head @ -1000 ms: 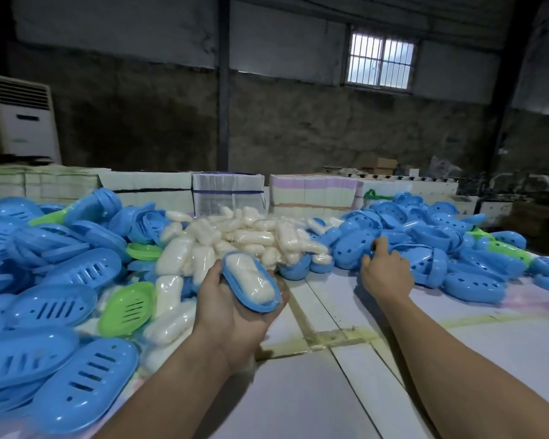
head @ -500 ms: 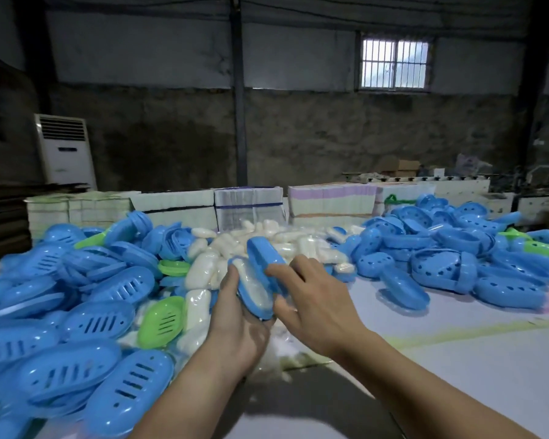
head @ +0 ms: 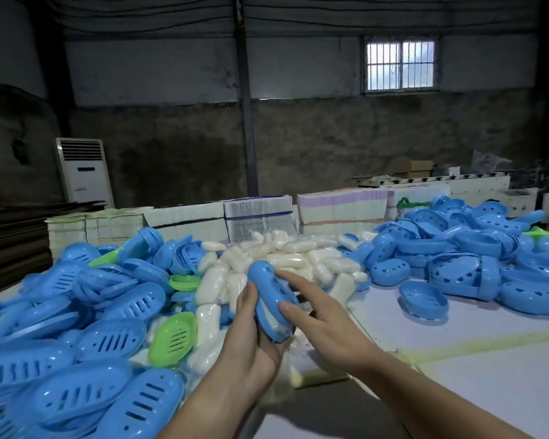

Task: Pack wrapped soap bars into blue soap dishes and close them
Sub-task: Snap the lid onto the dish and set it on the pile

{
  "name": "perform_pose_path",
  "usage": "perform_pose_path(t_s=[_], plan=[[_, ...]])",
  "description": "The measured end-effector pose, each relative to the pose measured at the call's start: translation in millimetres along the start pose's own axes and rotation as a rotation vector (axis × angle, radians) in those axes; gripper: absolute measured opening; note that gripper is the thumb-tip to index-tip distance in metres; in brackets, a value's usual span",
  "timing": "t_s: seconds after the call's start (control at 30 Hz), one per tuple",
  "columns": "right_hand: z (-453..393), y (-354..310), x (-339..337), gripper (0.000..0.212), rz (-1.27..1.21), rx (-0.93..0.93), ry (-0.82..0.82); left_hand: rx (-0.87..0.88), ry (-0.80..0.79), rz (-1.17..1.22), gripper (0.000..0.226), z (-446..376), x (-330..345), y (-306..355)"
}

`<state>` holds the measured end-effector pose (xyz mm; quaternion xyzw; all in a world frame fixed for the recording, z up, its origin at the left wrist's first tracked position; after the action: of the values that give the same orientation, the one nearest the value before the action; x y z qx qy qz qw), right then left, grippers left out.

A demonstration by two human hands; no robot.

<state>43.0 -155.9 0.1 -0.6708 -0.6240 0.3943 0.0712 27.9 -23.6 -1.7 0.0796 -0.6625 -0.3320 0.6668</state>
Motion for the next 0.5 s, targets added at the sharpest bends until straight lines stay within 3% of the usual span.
perform_pose_path(t_s=[0.17,0.5], plan=[[0,-6,-5,0.054,-0.178,0.075,0.078,0.013,-0.027,-0.068,0.059,3,7,-7],[-4,-5,0,0.061,-0.274,0.148,0.132,0.029,-0.050,-0.048,0.059,4,12,-3]])
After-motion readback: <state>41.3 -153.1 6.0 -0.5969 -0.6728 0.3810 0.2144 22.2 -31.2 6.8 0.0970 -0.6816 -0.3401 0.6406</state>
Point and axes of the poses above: each hand's wrist, its own z-axis away from the middle knuckle, its own x-axis out of the palm, y = z × x, the point moved 1 cm from there along -z, towards the middle knuckle, and after that the axes turned 13 degrees about -x, right-handed, at the moved point
